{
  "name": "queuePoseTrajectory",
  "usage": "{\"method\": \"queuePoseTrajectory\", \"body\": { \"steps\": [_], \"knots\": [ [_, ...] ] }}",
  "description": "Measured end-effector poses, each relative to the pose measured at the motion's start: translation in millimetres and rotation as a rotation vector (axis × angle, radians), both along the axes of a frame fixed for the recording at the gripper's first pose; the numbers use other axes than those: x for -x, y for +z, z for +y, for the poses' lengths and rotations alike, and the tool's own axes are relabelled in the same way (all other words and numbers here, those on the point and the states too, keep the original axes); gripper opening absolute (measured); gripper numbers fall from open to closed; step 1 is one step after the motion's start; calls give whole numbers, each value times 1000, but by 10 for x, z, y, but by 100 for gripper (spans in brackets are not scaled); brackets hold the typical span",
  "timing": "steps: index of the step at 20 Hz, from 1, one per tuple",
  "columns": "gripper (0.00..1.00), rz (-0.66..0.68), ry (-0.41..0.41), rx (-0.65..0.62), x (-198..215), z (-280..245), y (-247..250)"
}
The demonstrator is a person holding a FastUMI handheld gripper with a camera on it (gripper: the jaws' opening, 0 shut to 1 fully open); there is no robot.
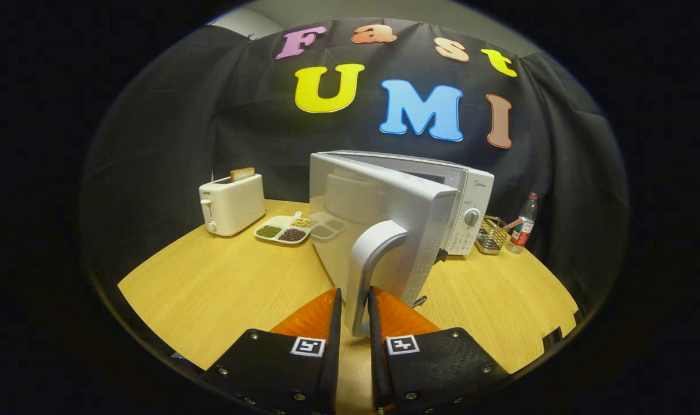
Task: Open the microwave, put the food inside, and close the microwave door.
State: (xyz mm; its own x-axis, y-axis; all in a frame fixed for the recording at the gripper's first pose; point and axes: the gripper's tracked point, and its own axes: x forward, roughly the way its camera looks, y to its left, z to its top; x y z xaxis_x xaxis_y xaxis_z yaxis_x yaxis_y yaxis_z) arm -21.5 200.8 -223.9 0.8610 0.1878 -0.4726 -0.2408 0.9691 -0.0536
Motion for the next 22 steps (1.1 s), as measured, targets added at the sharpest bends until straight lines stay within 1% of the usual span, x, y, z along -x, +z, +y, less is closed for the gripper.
{"method": "queuePoseTrajectory", "body": {
  "steps": [5, 13, 15, 17, 20, 22],
  "knots": [
    [25, 4, 64, -3, 190, 310, 16],
    [25, 19, 196, 1, 568, 831, -63],
    [25, 10, 213, 5, 611, 914, -56],
    [25, 4, 198, 17, 615, 880, -58],
    [25, -29, 128, 26, 576, 682, -28],
    [29, -24, 105, 27, 474, 638, -54]
  ]
}}
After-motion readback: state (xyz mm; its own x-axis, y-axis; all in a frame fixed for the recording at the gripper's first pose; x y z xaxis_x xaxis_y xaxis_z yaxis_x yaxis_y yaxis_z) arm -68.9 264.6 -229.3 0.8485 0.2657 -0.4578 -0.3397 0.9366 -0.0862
